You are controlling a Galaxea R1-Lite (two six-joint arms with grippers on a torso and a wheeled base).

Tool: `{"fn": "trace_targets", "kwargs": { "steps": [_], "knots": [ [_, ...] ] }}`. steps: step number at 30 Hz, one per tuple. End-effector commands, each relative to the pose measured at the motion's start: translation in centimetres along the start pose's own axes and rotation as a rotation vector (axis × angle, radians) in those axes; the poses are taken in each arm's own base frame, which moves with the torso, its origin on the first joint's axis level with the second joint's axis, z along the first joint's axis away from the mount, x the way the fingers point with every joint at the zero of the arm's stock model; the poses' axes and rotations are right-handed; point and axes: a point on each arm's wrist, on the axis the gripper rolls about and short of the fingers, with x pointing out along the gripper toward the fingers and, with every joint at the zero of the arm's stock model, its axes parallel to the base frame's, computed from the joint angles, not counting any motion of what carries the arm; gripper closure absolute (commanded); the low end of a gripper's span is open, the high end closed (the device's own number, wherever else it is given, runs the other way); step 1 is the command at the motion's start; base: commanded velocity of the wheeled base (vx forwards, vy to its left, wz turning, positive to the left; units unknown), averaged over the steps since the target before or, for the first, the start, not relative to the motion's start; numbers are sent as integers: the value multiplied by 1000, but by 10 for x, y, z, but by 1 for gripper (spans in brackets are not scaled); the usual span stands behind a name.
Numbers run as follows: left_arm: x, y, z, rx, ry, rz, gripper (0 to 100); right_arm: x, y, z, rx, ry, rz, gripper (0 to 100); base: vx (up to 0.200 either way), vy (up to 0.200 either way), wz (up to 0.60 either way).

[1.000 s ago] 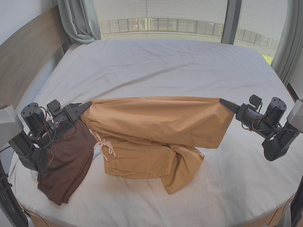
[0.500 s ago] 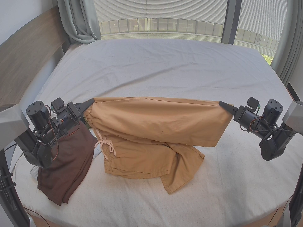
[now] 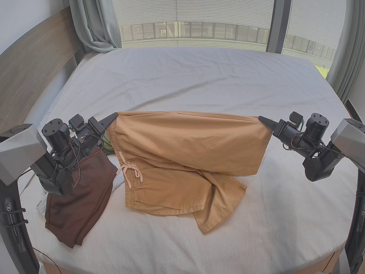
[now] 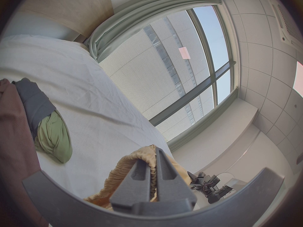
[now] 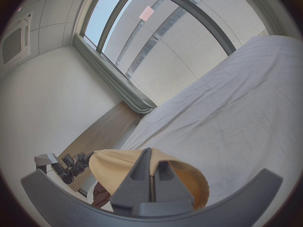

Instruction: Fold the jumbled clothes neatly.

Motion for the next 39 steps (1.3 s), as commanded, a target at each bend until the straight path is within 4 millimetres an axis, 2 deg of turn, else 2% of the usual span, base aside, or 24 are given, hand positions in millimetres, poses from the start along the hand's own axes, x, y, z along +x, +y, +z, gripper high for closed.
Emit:
{"fn": "trace_targets", "kwargs": {
  "steps": [1,14,18,28,39],
  "knots": [
    [5,13,-8,-13,17,12,100,9,-7,1,-6,-6,3,100,0,0,0],
    [18,37,-19,-22,26,16,100,28,-26,-6,0,1,0,100,0,0,0],
    [30,46,-21,-12,11,0,100,35,-33,-4,-14,-20,10,100,0,0,0],
    [41,59,-29,-7,9,-13,100,48,-44,-9,-12,-13,10,100,0,0,0],
    [51,68,-27,3,-29,-24,100,59,-57,-18,-16,-16,16,100,0,0,0]
  ]
}}
